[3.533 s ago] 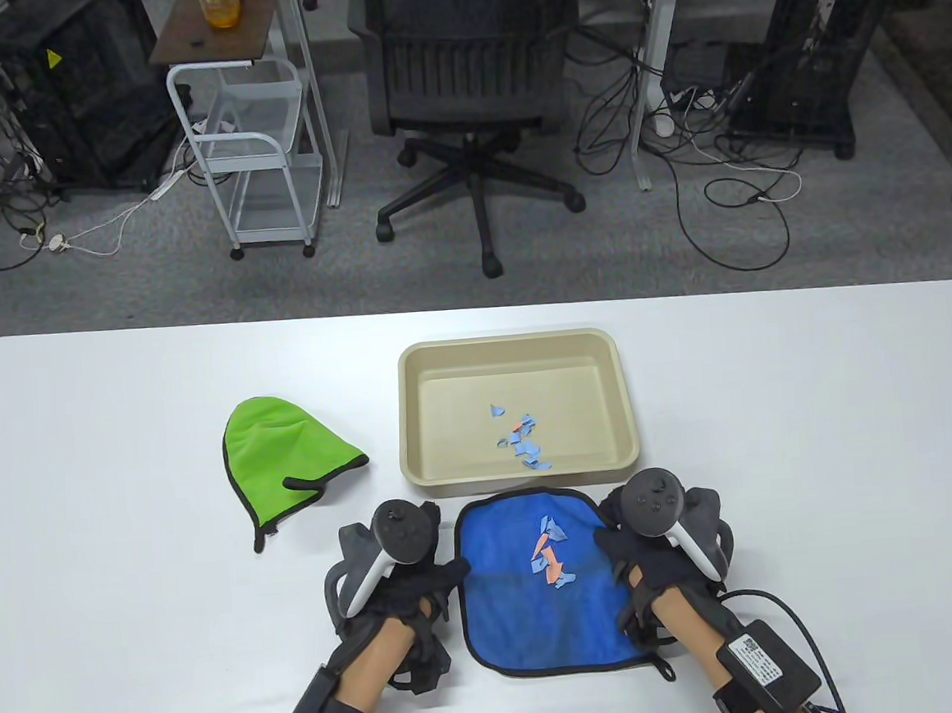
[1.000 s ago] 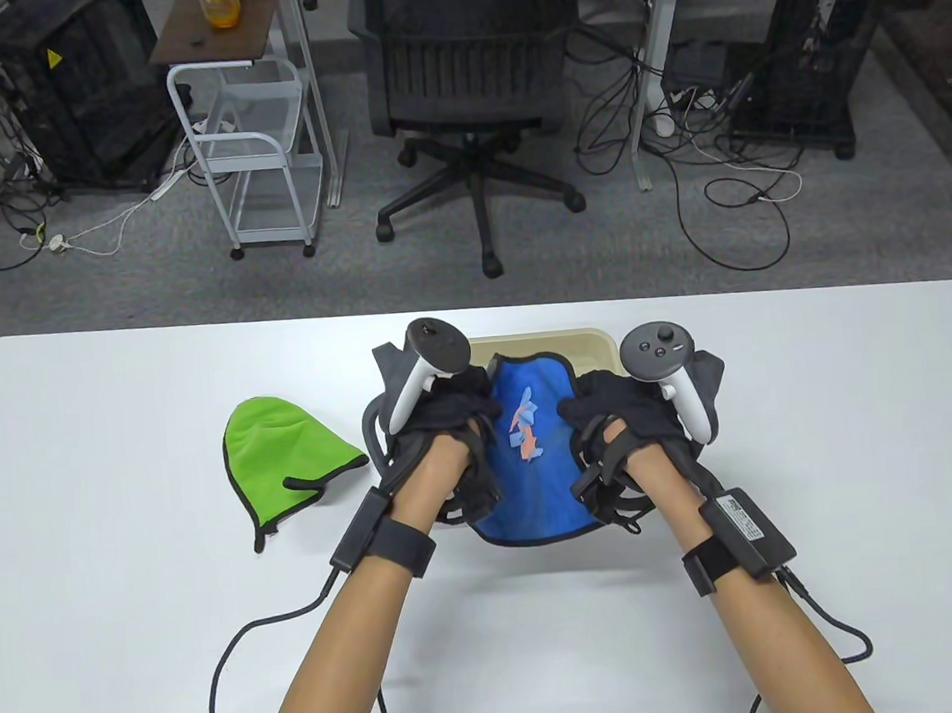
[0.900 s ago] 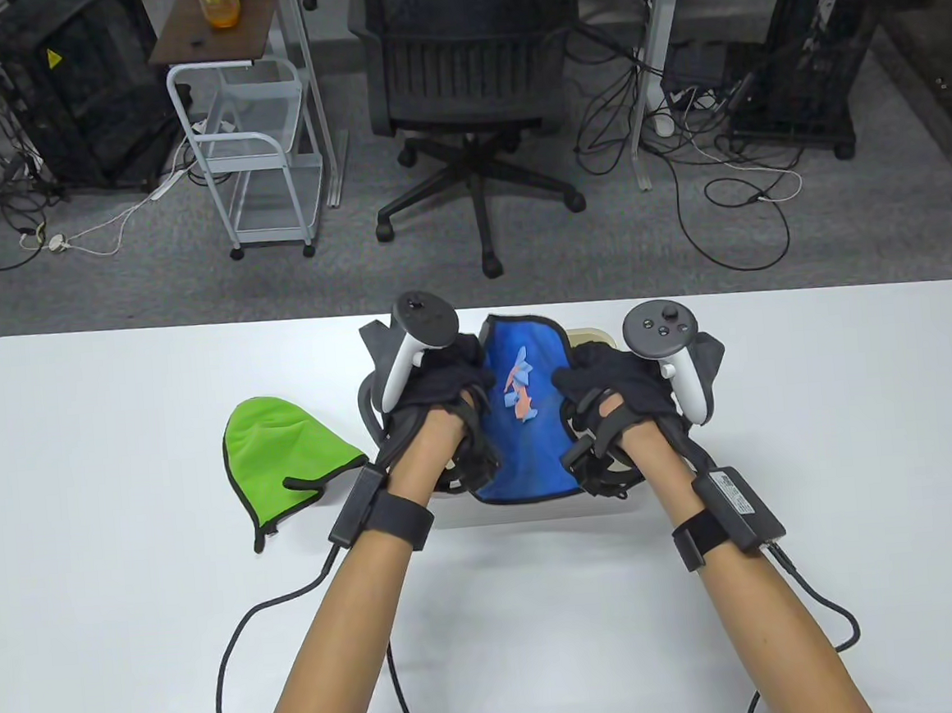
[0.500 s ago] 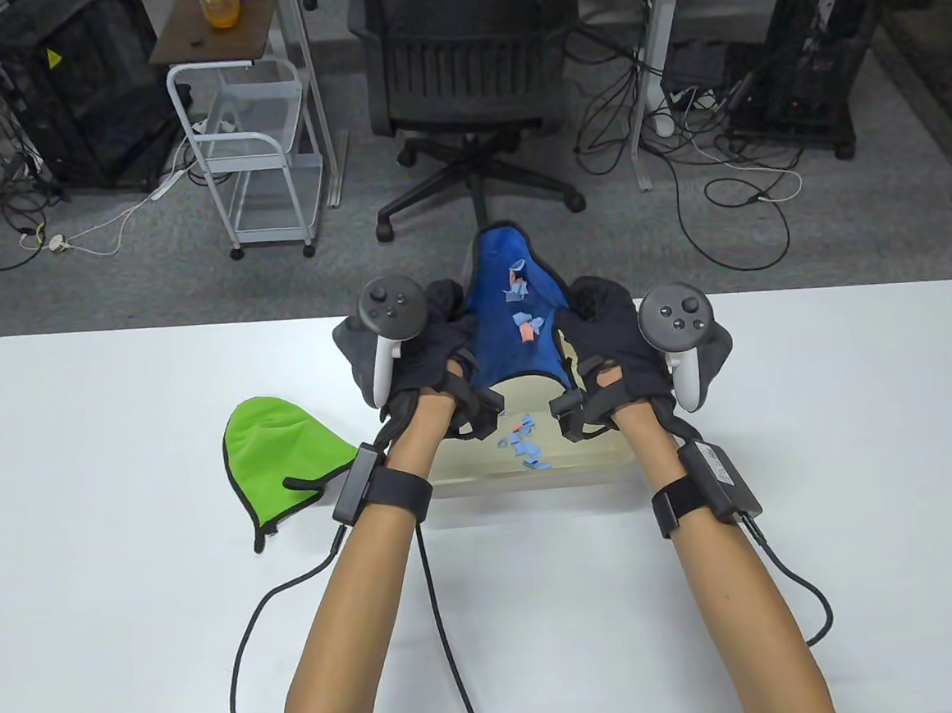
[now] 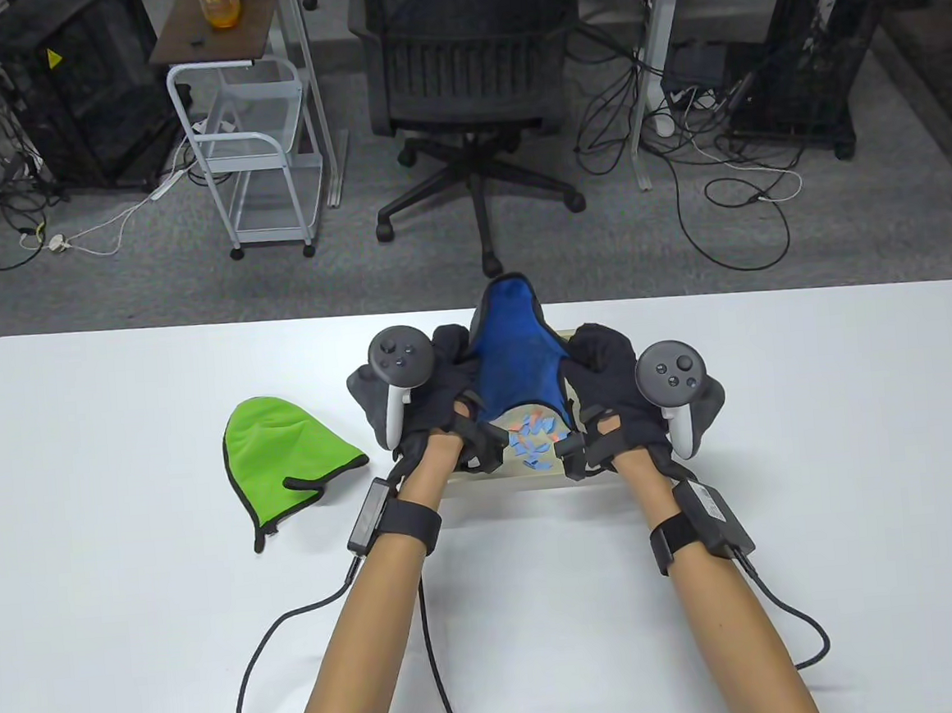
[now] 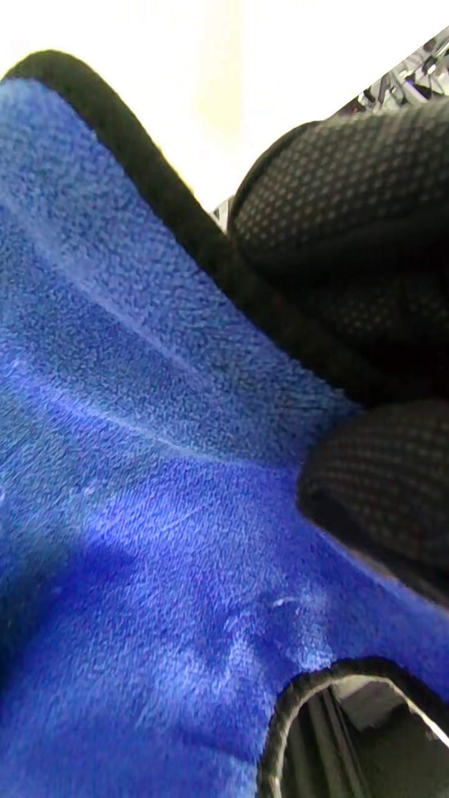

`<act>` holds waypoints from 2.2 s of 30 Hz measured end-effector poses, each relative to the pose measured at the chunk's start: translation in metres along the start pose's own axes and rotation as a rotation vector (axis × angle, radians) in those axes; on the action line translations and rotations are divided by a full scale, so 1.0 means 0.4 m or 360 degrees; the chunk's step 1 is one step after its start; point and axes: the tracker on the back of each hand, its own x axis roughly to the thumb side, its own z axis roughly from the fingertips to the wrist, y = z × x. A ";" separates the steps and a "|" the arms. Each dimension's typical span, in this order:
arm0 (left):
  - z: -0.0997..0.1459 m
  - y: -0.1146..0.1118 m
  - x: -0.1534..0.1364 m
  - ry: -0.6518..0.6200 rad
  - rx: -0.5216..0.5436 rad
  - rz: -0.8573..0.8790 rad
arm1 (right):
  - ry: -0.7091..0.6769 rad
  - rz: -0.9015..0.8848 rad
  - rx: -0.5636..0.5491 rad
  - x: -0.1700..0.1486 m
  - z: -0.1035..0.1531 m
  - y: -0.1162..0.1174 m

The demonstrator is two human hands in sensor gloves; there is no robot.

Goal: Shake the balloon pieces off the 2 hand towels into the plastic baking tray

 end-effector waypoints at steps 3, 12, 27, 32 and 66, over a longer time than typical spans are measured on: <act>0.005 0.059 0.070 -0.0099 0.0042 0.0003 | -0.0064 -0.0085 -0.0023 0.083 -0.016 -0.040; 0.023 0.135 0.133 -0.0166 0.0121 0.0099 | -0.0171 -0.0105 -0.0098 0.162 -0.016 -0.083; 0.052 -0.030 -0.082 0.0031 -0.0070 0.0024 | 0.0018 0.0013 0.0070 -0.009 0.042 0.058; 0.081 -0.010 -0.097 0.0027 -0.0170 0.0036 | -0.0023 -0.0053 0.0022 0.056 0.018 0.020; 0.420 0.022 -0.231 -0.0210 -0.0628 -0.0317 | -0.0018 0.0158 -0.0269 0.119 0.021 -0.200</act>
